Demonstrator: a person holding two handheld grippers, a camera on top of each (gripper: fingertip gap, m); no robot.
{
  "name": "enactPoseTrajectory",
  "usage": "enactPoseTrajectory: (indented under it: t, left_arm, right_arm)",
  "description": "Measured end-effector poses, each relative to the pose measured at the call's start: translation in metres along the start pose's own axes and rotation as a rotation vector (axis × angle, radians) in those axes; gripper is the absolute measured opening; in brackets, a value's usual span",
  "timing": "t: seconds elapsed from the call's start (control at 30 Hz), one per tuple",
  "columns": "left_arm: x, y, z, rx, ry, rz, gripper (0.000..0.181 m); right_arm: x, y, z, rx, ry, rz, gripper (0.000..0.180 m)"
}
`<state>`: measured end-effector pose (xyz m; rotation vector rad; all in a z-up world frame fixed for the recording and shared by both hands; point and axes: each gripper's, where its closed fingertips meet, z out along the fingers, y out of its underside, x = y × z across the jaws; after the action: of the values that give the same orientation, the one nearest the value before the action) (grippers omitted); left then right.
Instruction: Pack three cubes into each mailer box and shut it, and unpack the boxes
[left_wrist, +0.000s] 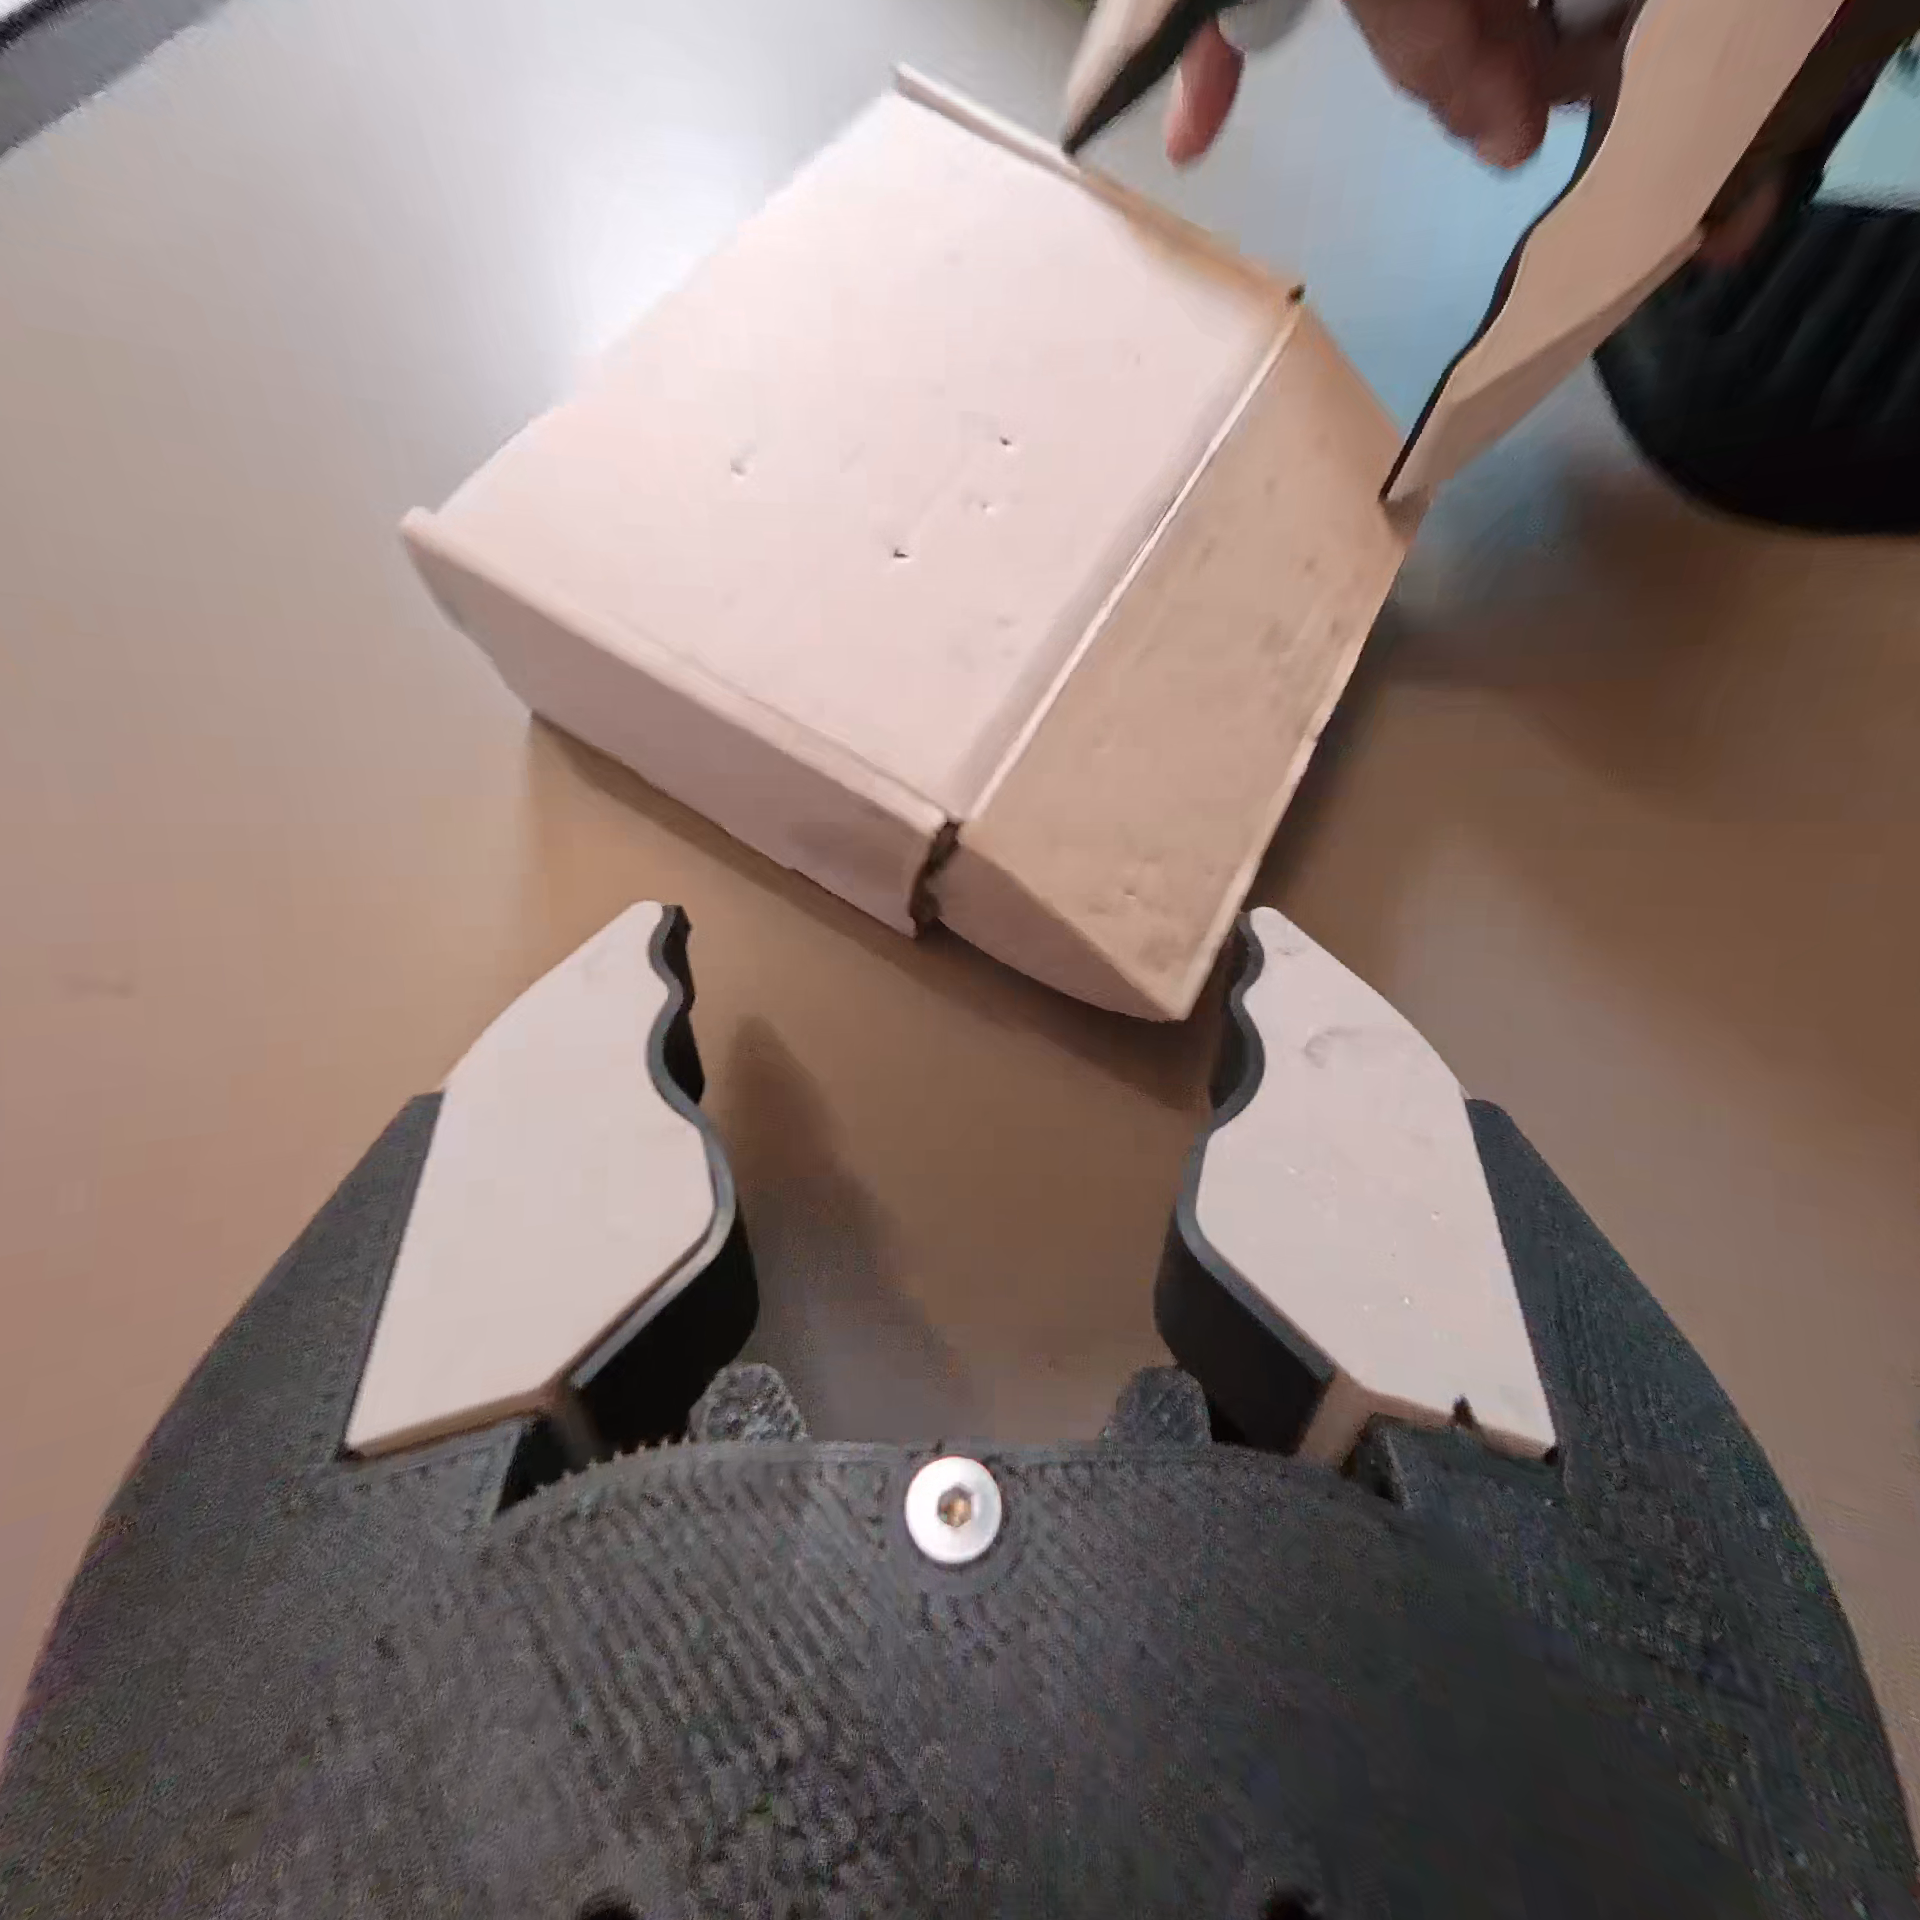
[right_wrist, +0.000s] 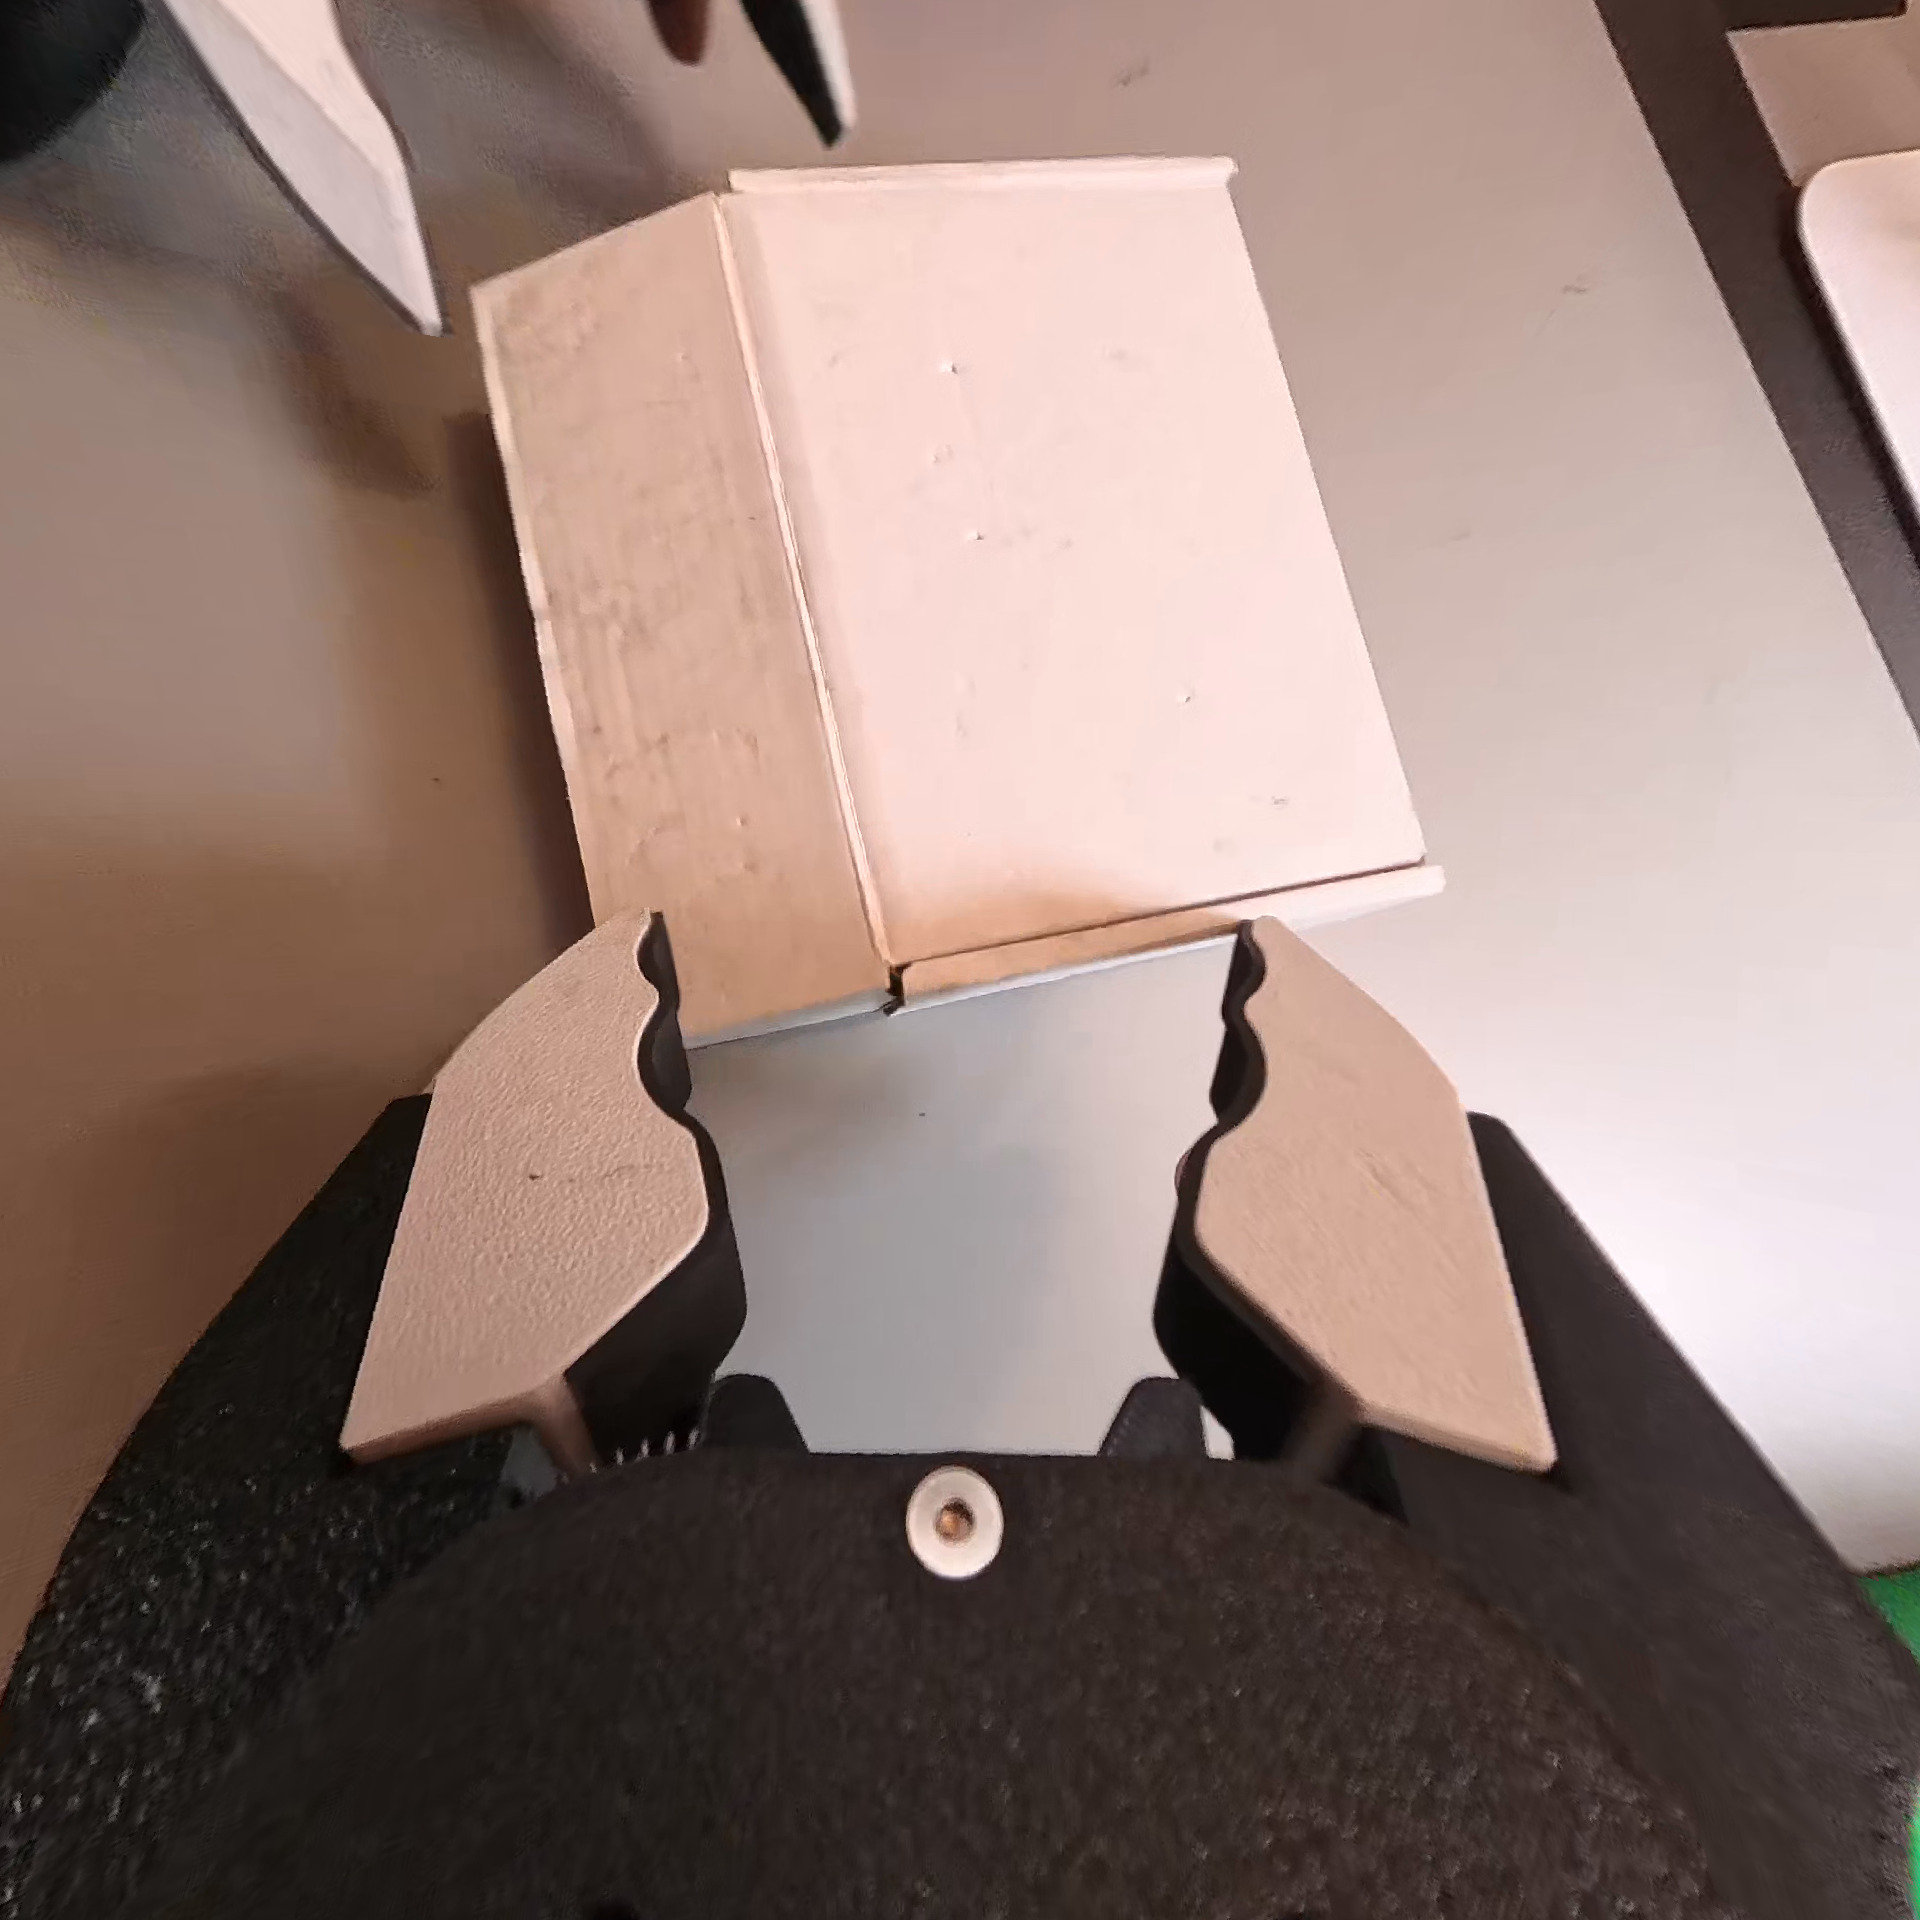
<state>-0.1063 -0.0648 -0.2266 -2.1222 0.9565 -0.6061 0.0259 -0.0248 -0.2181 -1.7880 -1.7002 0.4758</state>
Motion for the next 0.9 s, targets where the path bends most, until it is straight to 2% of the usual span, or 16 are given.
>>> enactPoseTrajectory:
  t: [0.03, 0.13, 0.33, 0.6, 0.73, 0.83, 0.9]
  left_arm:
    - [-0.002, 0.0, 0.007, -0.037, 0.024, 0.038, 0.101]
    - [0.001, -0.004, 0.023, -0.104, 0.119, 0.098, 0.102]
    - [-0.016, 0.0, 0.031, -0.151, -0.067, 0.279, 0.08]
    - [-0.026, -0.003, 0.035, -0.016, -0.244, 0.318, 0.062]
    - [-0.026, -0.003, 0.034, -0.022, -0.251, 0.308, 0.062]
    - [-0.024, -0.001, 0.031, -0.029, -0.214, 0.277, 0.061]
    - [-0.023, 0.001, 0.025, -0.025, -0.192, 0.235, 0.079]
  right_arm:
    - [0.0, 0.0, 0.001, -0.009, 0.001, -0.013, 0.1]
    - [0.002, 0.001, 0.003, -0.032, 0.01, -0.068, 0.099]
    - [0.011, 0.005, 0.007, -0.025, 0.115, -0.19, 0.084]
    - [0.018, 0.004, 0.01, 0.054, 0.29, -0.28, 0.071]
    - [0.016, 0.003, 0.009, 0.091, 0.351, -0.319, 0.066]
    - [0.014, 0.003, 0.007, 0.128, 0.335, -0.269, 0.064]
    - [0.011, 0.006, 0.003, 0.143, 0.292, -0.157, 0.074]
